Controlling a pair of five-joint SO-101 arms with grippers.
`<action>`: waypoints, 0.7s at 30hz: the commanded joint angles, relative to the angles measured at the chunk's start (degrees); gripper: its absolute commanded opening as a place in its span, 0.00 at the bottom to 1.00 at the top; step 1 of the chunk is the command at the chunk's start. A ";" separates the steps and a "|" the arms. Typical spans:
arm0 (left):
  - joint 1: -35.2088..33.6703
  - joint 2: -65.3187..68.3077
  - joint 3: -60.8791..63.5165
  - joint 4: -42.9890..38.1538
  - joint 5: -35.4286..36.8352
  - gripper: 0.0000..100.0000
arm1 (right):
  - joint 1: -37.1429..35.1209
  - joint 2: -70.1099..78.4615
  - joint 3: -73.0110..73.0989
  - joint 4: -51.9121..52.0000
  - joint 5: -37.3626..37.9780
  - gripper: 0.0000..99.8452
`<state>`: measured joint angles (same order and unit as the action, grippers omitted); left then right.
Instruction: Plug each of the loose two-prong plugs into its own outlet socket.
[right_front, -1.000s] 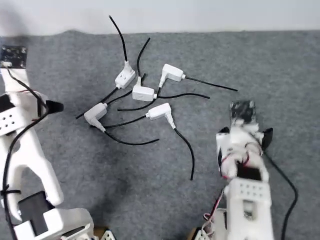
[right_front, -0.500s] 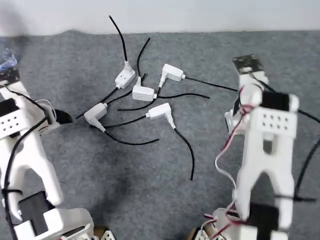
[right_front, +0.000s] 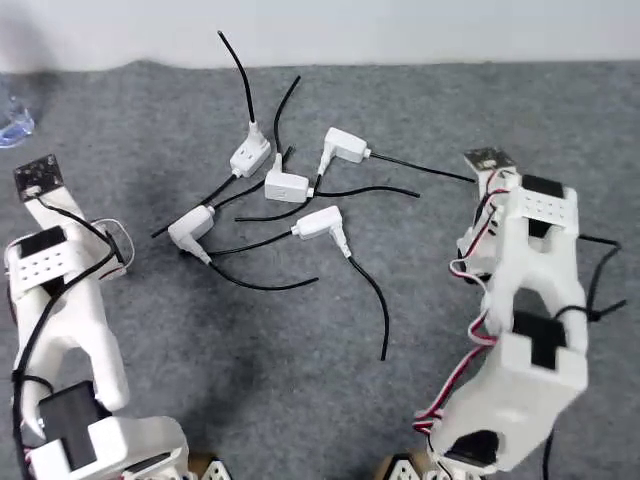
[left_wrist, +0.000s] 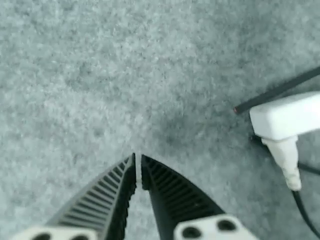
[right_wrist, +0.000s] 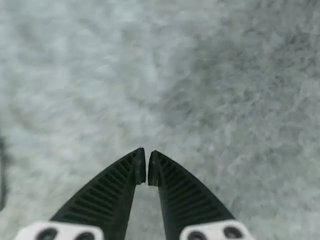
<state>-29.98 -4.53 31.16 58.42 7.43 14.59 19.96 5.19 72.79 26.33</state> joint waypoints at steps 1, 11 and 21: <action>0.18 -0.62 0.13 -2.81 0.09 0.01 | 1.01 3.65 -3.34 -4.00 0.53 0.01; 0.26 11.52 -5.23 1.76 -6.86 0.01 | 1.98 7.52 -5.45 -4.70 3.08 0.01; -2.64 30.33 -23.96 14.51 -8.62 0.01 | 13.58 19.38 -24.00 2.95 8.88 0.01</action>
<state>-31.38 24.66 10.07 72.22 -1.01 22.15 36.04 -10.81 75.16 32.40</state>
